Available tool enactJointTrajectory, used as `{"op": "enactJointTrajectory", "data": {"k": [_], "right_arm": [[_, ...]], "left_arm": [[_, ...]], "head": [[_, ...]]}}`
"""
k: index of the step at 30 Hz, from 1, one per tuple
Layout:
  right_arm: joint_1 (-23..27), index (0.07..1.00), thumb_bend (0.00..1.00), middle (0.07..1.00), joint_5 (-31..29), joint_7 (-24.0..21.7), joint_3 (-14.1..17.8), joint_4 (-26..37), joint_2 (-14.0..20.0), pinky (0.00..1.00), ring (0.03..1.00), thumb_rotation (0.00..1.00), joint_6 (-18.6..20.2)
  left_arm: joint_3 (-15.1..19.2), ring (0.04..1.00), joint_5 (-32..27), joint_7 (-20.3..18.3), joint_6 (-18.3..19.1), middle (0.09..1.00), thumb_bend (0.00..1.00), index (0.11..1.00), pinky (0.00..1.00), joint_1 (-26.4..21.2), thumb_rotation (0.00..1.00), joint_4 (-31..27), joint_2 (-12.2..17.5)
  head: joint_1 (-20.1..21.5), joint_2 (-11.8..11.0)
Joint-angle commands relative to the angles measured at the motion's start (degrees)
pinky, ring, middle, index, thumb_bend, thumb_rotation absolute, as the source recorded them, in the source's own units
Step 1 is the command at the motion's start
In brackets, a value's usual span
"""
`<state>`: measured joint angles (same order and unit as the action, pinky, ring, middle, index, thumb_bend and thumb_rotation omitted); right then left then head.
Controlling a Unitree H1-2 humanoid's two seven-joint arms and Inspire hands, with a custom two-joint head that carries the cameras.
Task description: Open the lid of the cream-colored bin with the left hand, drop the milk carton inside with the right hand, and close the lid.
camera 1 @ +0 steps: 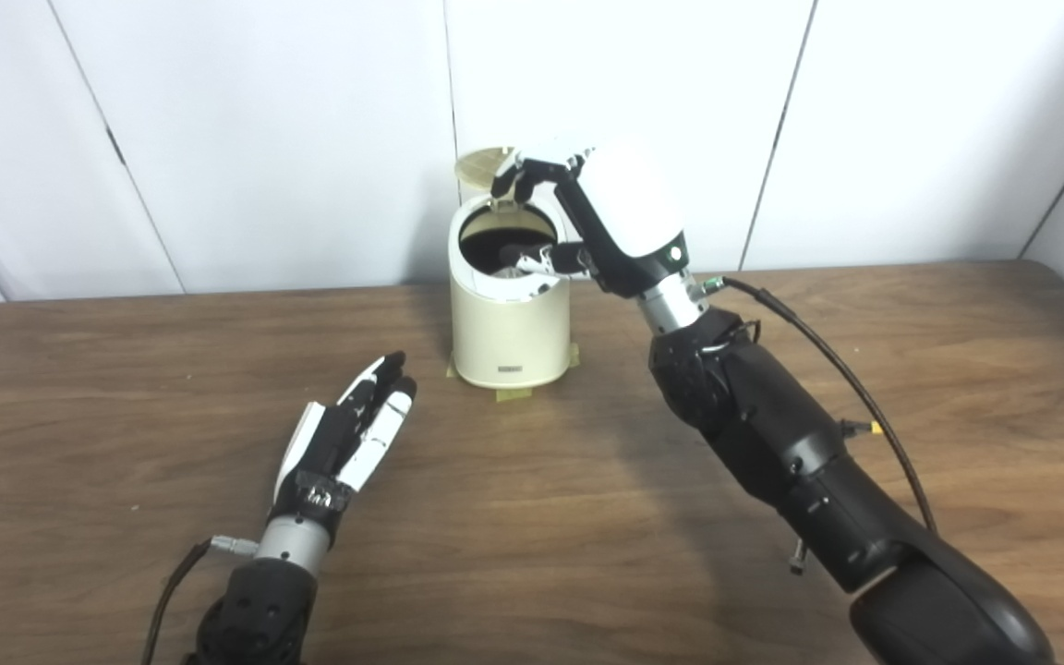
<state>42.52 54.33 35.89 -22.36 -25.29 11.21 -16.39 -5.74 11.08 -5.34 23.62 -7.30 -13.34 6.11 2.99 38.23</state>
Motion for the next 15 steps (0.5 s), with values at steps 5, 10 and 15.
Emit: {"op": "enactJointTrajectory", "data": {"k": [5, 10, 15], "right_arm": [[0.55, 0.497, 0.53, 0.435, -2.62, -0.97, 2.1, 4.06, 0.99, 0.53, 0.506, 0.0, -1.19], [-2.76, 0.491, 0.53, 0.463, -7.51, -4.06, 5.1, 8.05, -0.03, 0.52, 0.517, 0.0, -0.17], [-7.62, 0.478, 0.53, 0.49, -12.05, -6.57, 8.32, 11.87, -0.71, 0.49, 0.501, 0.0, 0.28]], "left_arm": [[0.42, 0.957, -1.06, -0.06, -2.17, 0.96, 0.46, 0.944, 0.93, -1.68, 0.81, -0.5, -0.02], [0.18, 0.953, -0.59, 0.25, -1.75, 0.949, 0.46, 0.942, 0.93, -2.18, 0.82, -0.6, 0.34], [0.81, 0.947, -0.65, 0.53, -0.25, 0.935, 0.44, 0.93, 0.93, -3.5, 0.82, -1.03, 0.34]], "head": [[0.1, 0.08], [0.07, 0.05], [-0.25, -0.09]]}}
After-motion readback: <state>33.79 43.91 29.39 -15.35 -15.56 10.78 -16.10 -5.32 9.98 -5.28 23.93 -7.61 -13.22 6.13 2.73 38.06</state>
